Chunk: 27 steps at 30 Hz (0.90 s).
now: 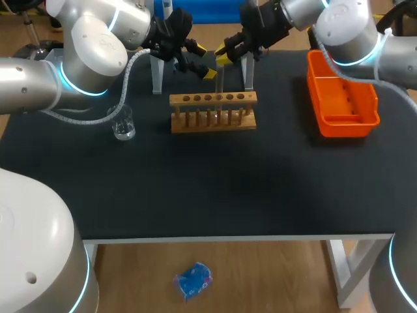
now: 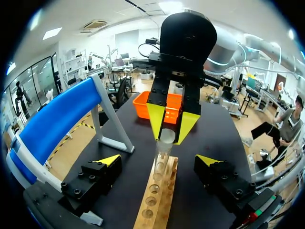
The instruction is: Invert the test tube, pick up the pipette, mount the tip to pipette, aspirate from beaker and dispense into the tube, eject the tip, return the pipette, and cap with the stopper.
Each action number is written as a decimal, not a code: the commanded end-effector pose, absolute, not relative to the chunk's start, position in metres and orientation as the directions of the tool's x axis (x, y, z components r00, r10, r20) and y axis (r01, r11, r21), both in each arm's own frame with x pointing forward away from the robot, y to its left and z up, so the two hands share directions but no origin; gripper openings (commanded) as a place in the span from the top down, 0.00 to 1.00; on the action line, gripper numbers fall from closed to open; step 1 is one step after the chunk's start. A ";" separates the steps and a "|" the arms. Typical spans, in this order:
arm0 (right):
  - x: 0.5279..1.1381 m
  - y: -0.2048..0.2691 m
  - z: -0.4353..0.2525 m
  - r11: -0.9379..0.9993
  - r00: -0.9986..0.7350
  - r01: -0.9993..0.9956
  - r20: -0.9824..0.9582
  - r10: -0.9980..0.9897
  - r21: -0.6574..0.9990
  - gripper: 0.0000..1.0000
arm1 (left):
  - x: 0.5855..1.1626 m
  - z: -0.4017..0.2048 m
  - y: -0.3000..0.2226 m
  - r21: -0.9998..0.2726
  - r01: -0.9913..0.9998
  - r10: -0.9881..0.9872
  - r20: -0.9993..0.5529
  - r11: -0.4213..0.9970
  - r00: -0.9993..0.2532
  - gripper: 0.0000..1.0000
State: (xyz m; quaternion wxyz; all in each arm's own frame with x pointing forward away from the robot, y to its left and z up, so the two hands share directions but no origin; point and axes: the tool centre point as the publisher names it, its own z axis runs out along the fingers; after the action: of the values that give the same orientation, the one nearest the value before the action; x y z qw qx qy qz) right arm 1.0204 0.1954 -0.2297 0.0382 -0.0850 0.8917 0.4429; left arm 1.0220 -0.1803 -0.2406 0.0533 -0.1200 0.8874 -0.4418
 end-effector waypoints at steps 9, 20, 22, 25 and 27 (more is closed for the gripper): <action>1.021 0.196 -0.240 0.597 -0.985 -0.169 -0.120 -0.121 0.785 1.00 | 1.023 -0.240 -0.180 -0.794 -0.168 -0.259 0.015 0.584 -0.966 0.00; 1.016 0.194 -0.250 0.600 -0.988 -0.152 -0.102 -0.117 0.786 1.00 | 1.023 -0.240 -0.180 -0.794 -0.168 -0.259 0.015 0.584 -0.966 0.00; 1.015 0.193 -0.252 0.600 -0.989 -0.147 -0.097 -0.116 0.786 1.00 | 1.023 -0.240 -0.180 -0.794 -0.168 -0.259 0.015 0.584 -0.966 0.00; 1.014 0.193 -0.255 0.602 -0.989 -0.143 -0.092 -0.114 0.785 1.00 | 1.023 -0.240 -0.180 -0.794 -0.168 -0.259 0.015 0.584 -0.966 0.00; 1.014 0.192 -0.257 0.604 -0.990 -0.140 -0.089 -0.113 0.784 1.00 | 1.023 -0.240 -0.180 -0.794 -0.168 -0.259 0.015 0.584 -0.966 0.00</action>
State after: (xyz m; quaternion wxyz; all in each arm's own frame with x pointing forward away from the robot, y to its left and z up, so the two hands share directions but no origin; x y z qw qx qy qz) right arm 1.0145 0.1937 -0.2414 0.0166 -0.0705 0.8945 0.4412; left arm 1.0220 -0.1803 -0.2406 0.0533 -0.1200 0.8874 -0.4418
